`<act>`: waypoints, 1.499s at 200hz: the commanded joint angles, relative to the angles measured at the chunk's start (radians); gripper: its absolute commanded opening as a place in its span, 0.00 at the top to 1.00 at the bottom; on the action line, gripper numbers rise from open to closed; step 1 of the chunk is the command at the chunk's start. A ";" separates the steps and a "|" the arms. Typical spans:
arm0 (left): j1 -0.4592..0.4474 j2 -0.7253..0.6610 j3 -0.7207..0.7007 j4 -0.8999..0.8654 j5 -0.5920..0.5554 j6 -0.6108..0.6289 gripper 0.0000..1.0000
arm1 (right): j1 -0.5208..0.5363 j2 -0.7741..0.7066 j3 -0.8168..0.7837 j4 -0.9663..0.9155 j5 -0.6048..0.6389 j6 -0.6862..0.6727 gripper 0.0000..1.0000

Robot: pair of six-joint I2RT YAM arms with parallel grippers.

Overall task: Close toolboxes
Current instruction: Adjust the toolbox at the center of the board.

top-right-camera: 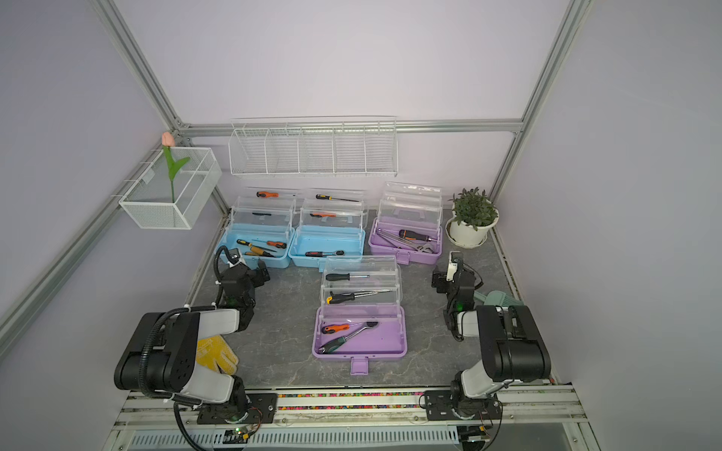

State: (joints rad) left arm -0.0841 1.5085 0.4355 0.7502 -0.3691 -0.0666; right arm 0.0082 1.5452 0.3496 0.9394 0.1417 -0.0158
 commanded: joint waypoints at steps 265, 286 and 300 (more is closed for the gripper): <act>-0.226 -0.544 0.419 -1.186 0.118 -0.223 0.01 | 0.145 -0.425 0.324 -1.124 0.084 0.223 0.12; -0.361 -0.610 0.428 -1.319 0.138 -0.298 0.01 | 0.165 -0.468 0.376 -1.335 -0.012 0.315 0.12; -0.427 -0.647 0.412 -1.372 0.198 -0.347 0.00 | 0.177 -0.480 0.413 -1.430 -0.093 0.342 0.12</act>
State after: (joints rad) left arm -0.4297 0.8928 0.8730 -0.3145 -0.2474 -0.2779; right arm 0.1692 1.0733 0.7284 -0.1120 0.1646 0.2058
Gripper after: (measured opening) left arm 0.993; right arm 0.885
